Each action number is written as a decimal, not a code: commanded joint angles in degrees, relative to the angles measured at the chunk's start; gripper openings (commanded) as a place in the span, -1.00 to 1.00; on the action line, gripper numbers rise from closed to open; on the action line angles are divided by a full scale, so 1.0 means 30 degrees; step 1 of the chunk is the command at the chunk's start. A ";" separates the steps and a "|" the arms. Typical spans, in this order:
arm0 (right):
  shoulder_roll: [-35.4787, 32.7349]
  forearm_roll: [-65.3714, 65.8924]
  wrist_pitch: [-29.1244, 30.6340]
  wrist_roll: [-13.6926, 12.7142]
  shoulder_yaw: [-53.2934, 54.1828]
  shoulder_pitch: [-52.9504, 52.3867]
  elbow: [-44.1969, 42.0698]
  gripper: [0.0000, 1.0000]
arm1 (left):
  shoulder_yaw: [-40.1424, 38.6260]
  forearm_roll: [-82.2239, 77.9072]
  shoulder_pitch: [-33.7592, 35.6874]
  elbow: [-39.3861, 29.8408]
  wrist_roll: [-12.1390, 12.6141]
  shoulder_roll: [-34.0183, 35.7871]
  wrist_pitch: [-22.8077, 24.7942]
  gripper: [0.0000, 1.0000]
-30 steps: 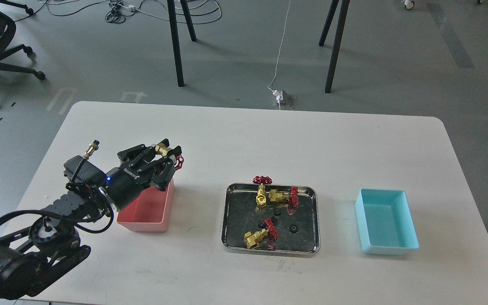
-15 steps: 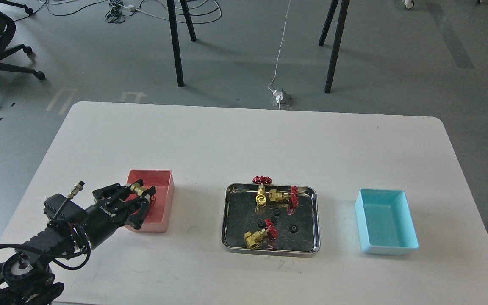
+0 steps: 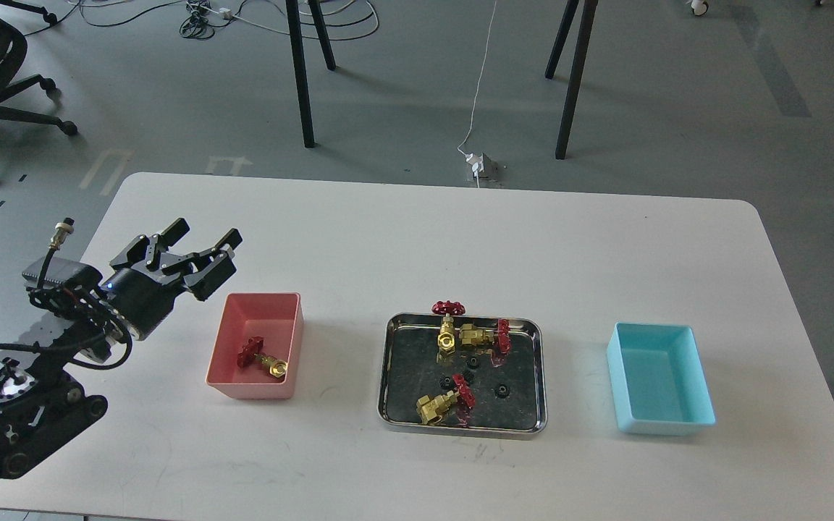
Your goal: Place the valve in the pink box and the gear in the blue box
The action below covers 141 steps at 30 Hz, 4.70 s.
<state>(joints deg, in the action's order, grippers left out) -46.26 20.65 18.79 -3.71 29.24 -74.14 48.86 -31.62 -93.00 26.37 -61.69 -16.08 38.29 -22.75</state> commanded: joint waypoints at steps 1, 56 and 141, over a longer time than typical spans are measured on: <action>-0.0018 0.2894 0.0064 0.0123 -0.1129 -0.0013 0.2426 0.98 | -0.0035 0.5819 0.3125 0.0231 -0.0644 0.0129 0.2742 0.98; 0.9061 3.0412 0.3069 0.2261 -1.1328 0.6491 0.7914 0.53 | -0.0152 1.5473 1.4296 0.5446 0.0000 0.0392 0.8462 0.99; -0.3741 1.3463 0.1297 0.1148 0.1790 1.0417 1.2107 0.86 | -0.0093 1.5444 1.4237 0.5446 -0.0059 0.1066 0.8140 0.99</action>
<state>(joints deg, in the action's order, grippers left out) -57.80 72.64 24.16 -0.35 28.36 -42.96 88.53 -31.85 -46.66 69.24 -45.36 -16.41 41.43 1.70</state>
